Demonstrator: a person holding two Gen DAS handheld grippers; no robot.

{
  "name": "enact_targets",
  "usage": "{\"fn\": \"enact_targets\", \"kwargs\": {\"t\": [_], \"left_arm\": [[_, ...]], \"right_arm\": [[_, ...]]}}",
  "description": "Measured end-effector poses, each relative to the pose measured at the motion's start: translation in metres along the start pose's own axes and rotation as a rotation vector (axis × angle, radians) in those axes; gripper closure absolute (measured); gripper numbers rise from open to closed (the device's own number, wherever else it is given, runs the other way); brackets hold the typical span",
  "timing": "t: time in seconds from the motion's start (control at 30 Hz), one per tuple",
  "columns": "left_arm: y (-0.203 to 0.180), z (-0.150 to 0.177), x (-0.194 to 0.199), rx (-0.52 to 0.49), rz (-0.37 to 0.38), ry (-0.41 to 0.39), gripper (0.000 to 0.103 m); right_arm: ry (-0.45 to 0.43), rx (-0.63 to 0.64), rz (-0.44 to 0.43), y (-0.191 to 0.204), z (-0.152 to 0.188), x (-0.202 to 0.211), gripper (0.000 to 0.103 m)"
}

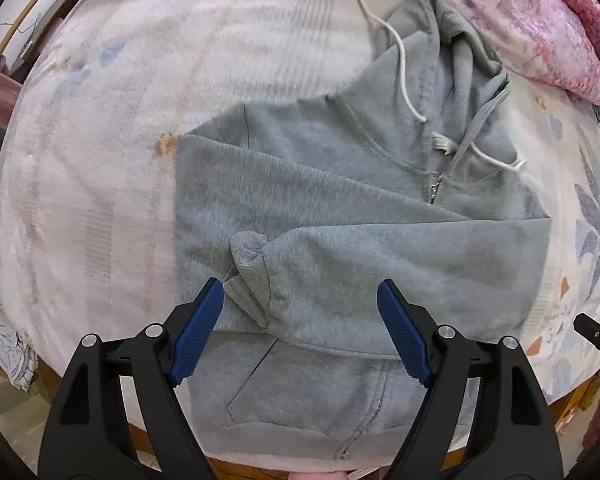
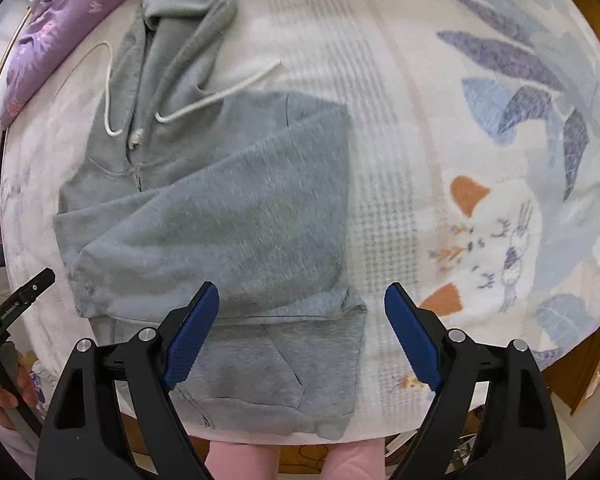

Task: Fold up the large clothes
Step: 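Open both tools and pull back from the hoodie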

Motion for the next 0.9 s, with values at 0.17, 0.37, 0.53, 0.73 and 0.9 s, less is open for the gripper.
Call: {"fn": "enact_targets", "kwargs": {"t": [0.17,0.37,0.53,0.73,0.9], "left_arm": [[-0.004,-0.014,0.018,0.010,0.004,-0.019,0.023],[-0.012,-0.038,0.016,0.017,0.005,-0.029,0.023],[-0.023,-0.065,0.013,-0.014,-0.023,-0.042,0.023],[-0.030,-0.096,0.004,-0.025,-0.029,-0.046,0.023],[-0.035,-0.128,-0.010,-0.029,-0.023,-0.039,0.023]], "right_arm": [[-0.031,-0.029,-0.048,0.019,-0.004,0.001,0.021],[-0.031,-0.066,-0.099,0.026,-0.026,-0.025,0.021],[-0.020,-0.075,-0.105,0.033,-0.043,-0.030,0.021],[0.016,-0.065,-0.092,0.043,-0.066,-0.046,0.021],[0.040,-0.044,-0.071,0.057,-0.084,-0.062,0.021]]}}
Point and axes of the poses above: each gripper's, at about its wrist camera, not at the fingertips, and x roughly against the way its jaws point, y to its left, z to its underside, the point moved 2 cm from there along -x, roughly the way its jaws point, and after that the axes turned 8 degrees about -x, right-handed, at the moved point
